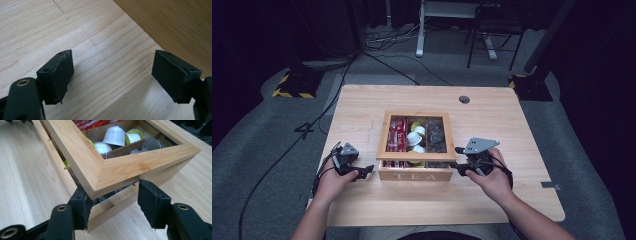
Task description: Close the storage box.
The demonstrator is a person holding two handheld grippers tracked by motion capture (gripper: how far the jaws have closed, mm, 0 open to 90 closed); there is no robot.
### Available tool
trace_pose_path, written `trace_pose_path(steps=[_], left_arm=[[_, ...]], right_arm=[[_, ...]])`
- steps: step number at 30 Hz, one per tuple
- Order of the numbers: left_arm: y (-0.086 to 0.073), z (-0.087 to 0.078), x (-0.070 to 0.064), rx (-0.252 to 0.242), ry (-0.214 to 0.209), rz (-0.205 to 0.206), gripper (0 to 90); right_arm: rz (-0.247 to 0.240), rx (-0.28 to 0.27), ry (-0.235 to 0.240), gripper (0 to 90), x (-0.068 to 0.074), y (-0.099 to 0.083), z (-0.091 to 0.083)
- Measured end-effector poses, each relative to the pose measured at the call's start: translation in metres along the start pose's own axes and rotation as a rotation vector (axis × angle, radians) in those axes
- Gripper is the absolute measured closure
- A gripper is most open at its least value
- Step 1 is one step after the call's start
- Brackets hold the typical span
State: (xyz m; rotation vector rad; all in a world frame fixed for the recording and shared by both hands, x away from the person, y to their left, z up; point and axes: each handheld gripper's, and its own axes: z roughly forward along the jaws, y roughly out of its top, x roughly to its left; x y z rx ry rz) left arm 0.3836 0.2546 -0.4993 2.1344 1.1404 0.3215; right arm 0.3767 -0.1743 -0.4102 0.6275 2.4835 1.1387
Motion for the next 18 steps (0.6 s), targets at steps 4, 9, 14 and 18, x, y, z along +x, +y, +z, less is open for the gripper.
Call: trace_pose_path(steps=[4,9,14,18], left_arm=[[0.000,0.000,0.000,0.001,0.000,0.000,18.4],[0.000,0.000,0.000,0.000,0.000,0.002,18.4],[0.000,0.000,0.000,0.000,-0.001,0.000,18.4],[0.000,0.000,0.000,0.001,-0.001,-0.001,18.4]], right_arm=[[0.029,0.010,0.055,53.7,0.000,-0.004,0.004],[0.023,0.036,0.054,52.5,0.004,-0.008,0.009],[0.031,0.052,0.062,51.4,0.005,-0.010,0.010],[0.041,0.062,0.065,49.6,0.005,-0.010,0.010]])
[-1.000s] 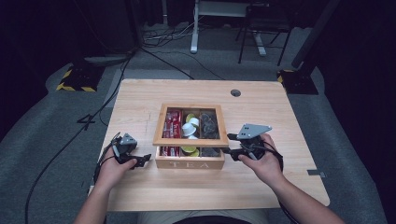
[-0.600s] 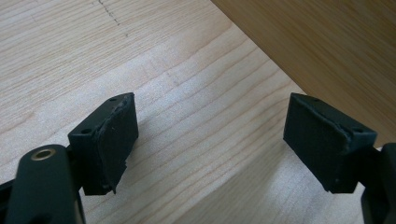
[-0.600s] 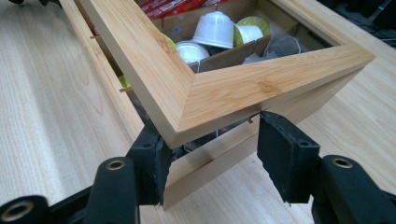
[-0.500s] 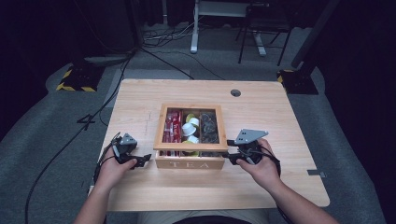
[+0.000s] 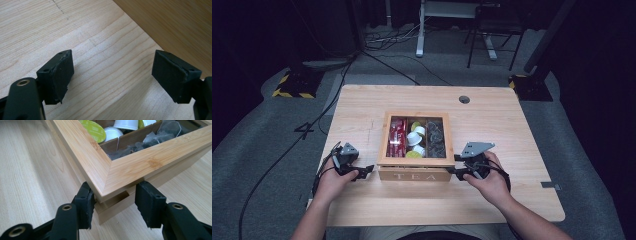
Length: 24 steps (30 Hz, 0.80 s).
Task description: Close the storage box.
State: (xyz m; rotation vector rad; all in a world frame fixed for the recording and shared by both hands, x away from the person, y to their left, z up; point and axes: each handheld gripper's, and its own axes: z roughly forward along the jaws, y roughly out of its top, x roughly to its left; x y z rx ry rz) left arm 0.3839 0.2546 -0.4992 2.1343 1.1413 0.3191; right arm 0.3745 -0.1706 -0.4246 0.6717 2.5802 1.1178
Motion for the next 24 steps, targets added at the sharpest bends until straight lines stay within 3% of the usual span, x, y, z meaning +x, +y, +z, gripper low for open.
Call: trace_pose_path(steps=[3,7,12,18,22,24], left_arm=[[0.000,0.000,0.000,0.001,0.001,0.001,18.4],[0.001,0.001,0.000,-0.002,-0.001,-0.003,18.3],[0.000,0.001,0.000,-0.008,-0.004,-0.006,18.3],[-0.001,0.000,0.001,-0.016,-0.011,0.000,18.5],[-0.003,-0.002,0.004,-0.019,-0.016,0.003,18.7],[-0.006,-0.002,0.005,-0.027,-0.019,0.026,18.5]], right_arm=[[-0.005,0.048,-0.007,33.5,0.001,0.001,0.000],[-0.020,0.019,-0.022,24.4,0.004,0.002,-0.002],[-0.002,-0.057,-0.025,23.8,-0.002,0.007,-0.017],[0.036,-0.100,-0.012,23.4,-0.016,0.009,-0.031],[0.064,-0.131,-0.017,18.8,-0.030,0.007,-0.050],[0.079,-0.143,-0.026,18.1,-0.037,0.006,-0.058]])
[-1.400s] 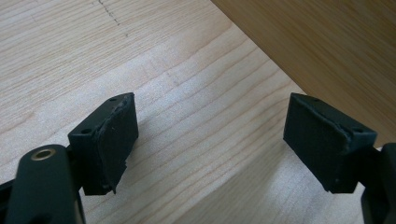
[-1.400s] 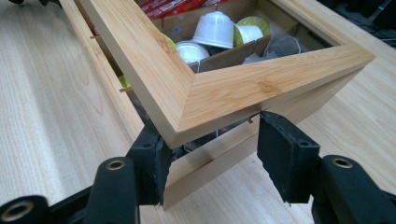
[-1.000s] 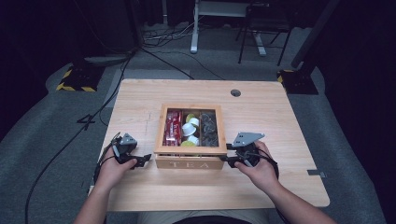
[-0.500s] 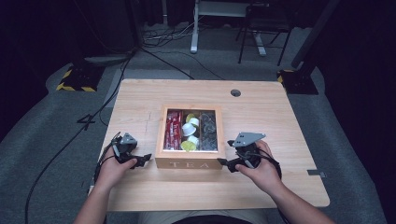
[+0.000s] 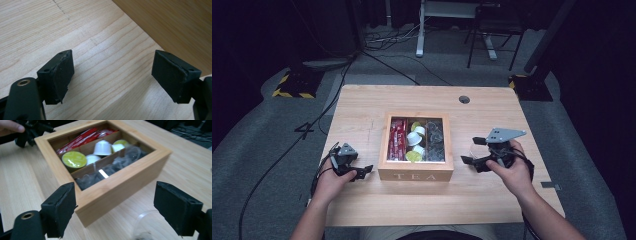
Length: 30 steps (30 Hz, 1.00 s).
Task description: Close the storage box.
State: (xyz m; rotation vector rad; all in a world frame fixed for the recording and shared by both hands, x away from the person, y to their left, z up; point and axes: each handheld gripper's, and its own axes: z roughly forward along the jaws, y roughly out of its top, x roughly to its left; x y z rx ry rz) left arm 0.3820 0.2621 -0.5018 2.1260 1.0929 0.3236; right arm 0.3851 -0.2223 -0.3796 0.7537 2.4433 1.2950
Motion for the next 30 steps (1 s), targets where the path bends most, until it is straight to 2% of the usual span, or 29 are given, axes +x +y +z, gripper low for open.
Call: trace_pose_path(steps=[5,10,13,14,20,27,30], left_arm=[[-0.003,-0.003,0.003,0.004,-0.006,0.009,15.7],[-0.004,-0.002,0.006,-0.001,0.006,0.033,15.2],[-0.005,-0.003,0.007,0.013,0.022,0.082,15.2],[-0.005,-0.003,0.007,0.012,0.023,0.082,15.1],[-0.005,-0.004,0.011,0.017,0.014,0.081,15.1],[-0.005,-0.003,0.011,0.015,0.013,0.085,14.7],[-0.005,-0.004,0.011,0.016,0.013,0.085,14.7]], right_arm=[[0.049,-0.023,-0.044,16.4,-0.022,-0.004,-0.023],[0.093,-0.014,-0.079,16.1,-0.044,-0.016,-0.042],[0.129,0.003,-0.098,16.0,-0.057,-0.027,-0.051],[0.141,0.010,-0.110,16.0,-0.061,-0.031,-0.053],[0.207,0.037,-0.168,16.5,-0.084,-0.055,-0.058],[0.259,0.045,-0.264,17.8,-0.107,-0.085,-0.059],[0.271,0.057,-0.285,18.2,-0.115,-0.099,-0.057]])
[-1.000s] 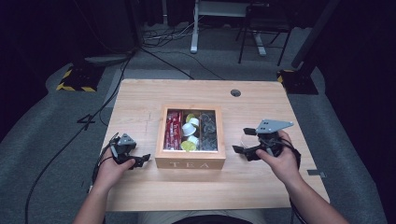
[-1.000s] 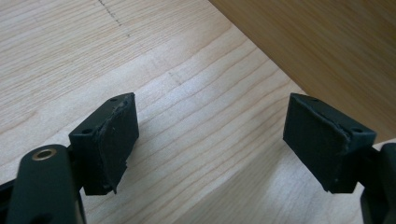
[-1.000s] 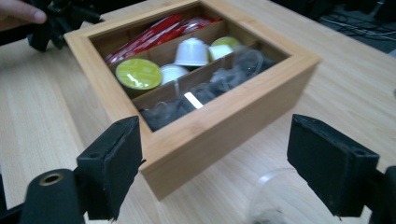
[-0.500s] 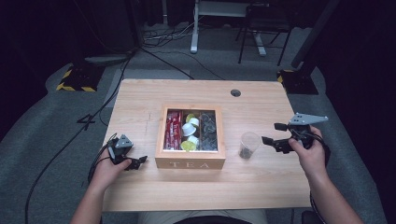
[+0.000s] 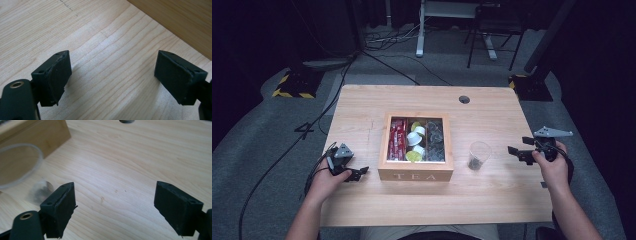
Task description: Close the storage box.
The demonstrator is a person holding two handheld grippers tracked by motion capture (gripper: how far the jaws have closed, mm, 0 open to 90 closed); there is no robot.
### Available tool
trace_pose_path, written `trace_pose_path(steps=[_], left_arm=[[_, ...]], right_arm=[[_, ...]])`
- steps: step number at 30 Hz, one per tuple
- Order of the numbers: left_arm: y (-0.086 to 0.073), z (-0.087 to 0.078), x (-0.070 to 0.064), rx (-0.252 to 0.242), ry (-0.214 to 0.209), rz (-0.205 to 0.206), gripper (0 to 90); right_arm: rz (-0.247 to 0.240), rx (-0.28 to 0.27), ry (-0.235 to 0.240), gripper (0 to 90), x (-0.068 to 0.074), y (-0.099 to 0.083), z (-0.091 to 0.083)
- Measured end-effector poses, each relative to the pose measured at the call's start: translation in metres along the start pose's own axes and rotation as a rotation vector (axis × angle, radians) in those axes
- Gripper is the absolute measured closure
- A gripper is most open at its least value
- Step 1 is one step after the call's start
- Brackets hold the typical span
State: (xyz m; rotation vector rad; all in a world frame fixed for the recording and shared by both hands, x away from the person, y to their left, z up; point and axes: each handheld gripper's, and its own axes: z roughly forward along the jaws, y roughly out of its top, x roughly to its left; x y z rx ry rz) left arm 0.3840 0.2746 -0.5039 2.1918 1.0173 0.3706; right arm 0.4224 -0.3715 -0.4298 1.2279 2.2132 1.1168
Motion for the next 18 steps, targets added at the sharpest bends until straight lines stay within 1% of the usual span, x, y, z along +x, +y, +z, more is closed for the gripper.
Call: trace_pose_path(steps=[1,4,7,9,13,15,17,18], left_arm=[[0.000,0.000,0.000,-0.001,0.000,0.000,14.6],[0.000,0.000,0.000,-0.001,0.001,0.001,14.6],[0.000,0.000,0.000,0.000,0.000,0.000,14.6],[0.000,0.000,0.000,0.002,0.001,0.004,14.6],[0.001,0.000,0.001,0.003,0.008,0.013,14.0],[0.001,0.001,0.001,0.004,0.001,0.002,13.2],[0.001,0.001,0.001,0.006,0.002,0.008,12.5],[0.002,0.002,0.001,0.008,0.000,0.008,12.3]], right_arm=[[-0.002,0.011,-0.005,18.2,-0.004,-0.005,0.003],[0.013,0.030,-0.020,18.9,-0.012,-0.018,0.009],[0.015,0.059,-0.040,19.1,-0.018,-0.030,0.015],[0.011,0.077,-0.053,19.1,-0.020,-0.038,0.019],[0.024,0.094,-0.059,19.0,-0.022,-0.052,0.025],[0.029,0.096,-0.066,19.0,-0.022,-0.056,0.027],[0.038,0.100,-0.071,18.3,-0.022,-0.062,0.029],[0.031,0.094,-0.079,17.1,-0.021,-0.064,0.031]])
